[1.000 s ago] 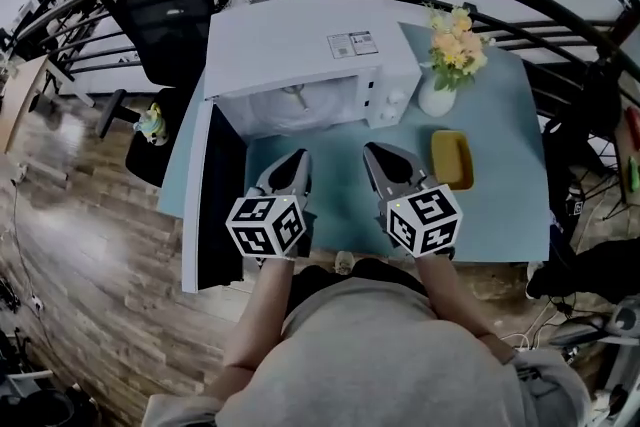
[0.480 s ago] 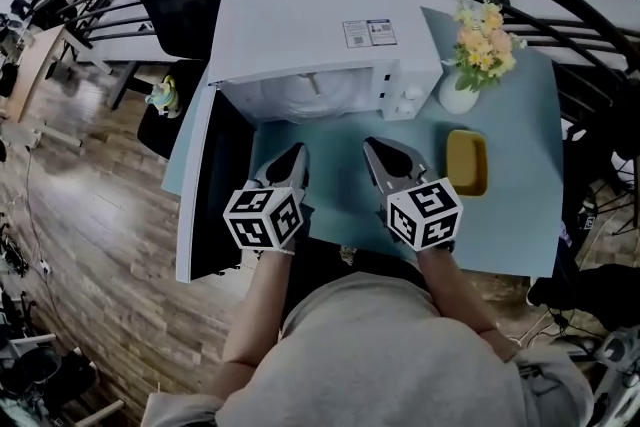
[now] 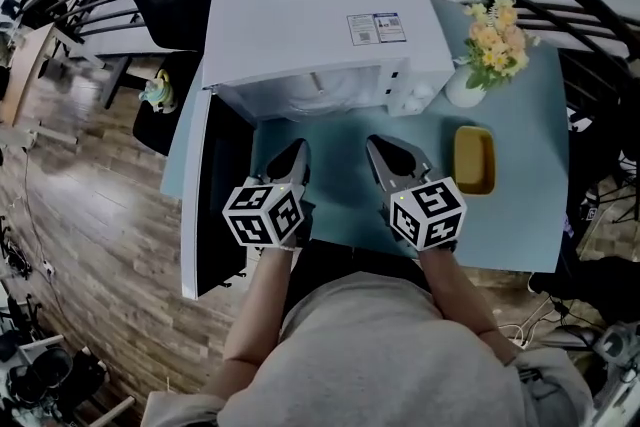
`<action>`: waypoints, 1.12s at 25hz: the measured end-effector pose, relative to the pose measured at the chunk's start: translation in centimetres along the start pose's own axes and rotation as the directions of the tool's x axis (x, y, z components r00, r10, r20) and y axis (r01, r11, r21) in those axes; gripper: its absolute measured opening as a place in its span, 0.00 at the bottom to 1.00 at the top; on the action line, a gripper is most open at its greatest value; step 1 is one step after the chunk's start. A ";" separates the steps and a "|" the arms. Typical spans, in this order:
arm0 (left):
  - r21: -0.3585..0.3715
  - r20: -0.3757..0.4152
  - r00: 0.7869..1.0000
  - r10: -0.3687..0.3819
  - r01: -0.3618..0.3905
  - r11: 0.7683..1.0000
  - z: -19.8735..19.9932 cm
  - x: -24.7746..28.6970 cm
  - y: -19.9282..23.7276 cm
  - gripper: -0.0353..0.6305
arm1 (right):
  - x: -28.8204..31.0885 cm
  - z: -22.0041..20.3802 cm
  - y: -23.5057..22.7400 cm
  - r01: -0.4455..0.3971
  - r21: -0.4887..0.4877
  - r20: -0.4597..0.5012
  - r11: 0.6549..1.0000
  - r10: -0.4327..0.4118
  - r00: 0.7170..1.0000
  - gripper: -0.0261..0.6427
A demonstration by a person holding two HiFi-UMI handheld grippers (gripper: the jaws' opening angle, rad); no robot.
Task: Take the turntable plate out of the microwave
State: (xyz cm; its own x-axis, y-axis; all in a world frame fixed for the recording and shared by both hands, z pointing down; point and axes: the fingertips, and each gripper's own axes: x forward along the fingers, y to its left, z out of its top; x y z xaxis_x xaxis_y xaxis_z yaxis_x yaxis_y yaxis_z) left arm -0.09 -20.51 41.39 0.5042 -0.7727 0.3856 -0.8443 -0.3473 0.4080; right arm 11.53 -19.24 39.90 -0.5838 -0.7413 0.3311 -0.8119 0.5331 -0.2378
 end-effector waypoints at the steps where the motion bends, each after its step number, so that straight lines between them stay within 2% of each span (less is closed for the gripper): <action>1: -0.015 -0.002 1.000 -0.003 0.003 1.000 -0.1 0.2 0.3 0.06 | 0.2 -0.1 -0.1 0.006 0.004 -0.006 1.000 -0.006 1.000 0.06; 8: -0.092 -0.046 0.999 -0.021 0.017 0.996 -1.0 2.5 2.7 0.06 | 1.7 -1.2 -1.0 0.055 0.039 -0.056 0.998 -0.053 0.997 0.06; 14: -0.113 -0.059 0.998 -0.004 -0.002 0.994 -0.9 4.4 4.9 0.15 | 3.4 -1.7 -1.3 0.068 0.057 -0.077 0.996 -0.064 0.995 0.06; 19: -0.218 -0.079 0.997 -0.019 0.002 0.976 -2.2 5.5 6.3 0.22 | 4.7 -2.3 -1.1 0.070 0.067 -0.101 0.995 -0.063 0.993 0.06; 22: -0.241 -0.093 0.996 -0.010 -0.012 0.970 -3.0 6.4 7.0 0.28 | 5.2 -2.8 -1.0 0.072 0.068 -0.120 0.995 -0.063 0.991 0.06; 24: -0.285 -0.091 0.996 -0.014 -0.012 0.958 -3.5 7.0 7.3 0.32 | 5.4 -3.3 -1.0 0.077 0.066 -0.138 0.995 -0.067 0.988 0.06; 28: -0.400 -0.075 0.997 -0.033 0.000 0.916 -4.3 8.1 8.2 0.35 | 5.7 -3.9 -1.3 0.087 0.066 -0.162 0.994 -0.075 0.984 0.06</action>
State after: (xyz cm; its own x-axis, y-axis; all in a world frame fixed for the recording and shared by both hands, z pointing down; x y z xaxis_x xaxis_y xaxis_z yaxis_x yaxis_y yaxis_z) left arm -2.17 -27.33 51.44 0.5438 -0.7191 0.4326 -0.7010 -0.1059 0.7053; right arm 9.22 -22.59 45.66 -0.5132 -0.7037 0.4914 -0.8578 0.4386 -0.2678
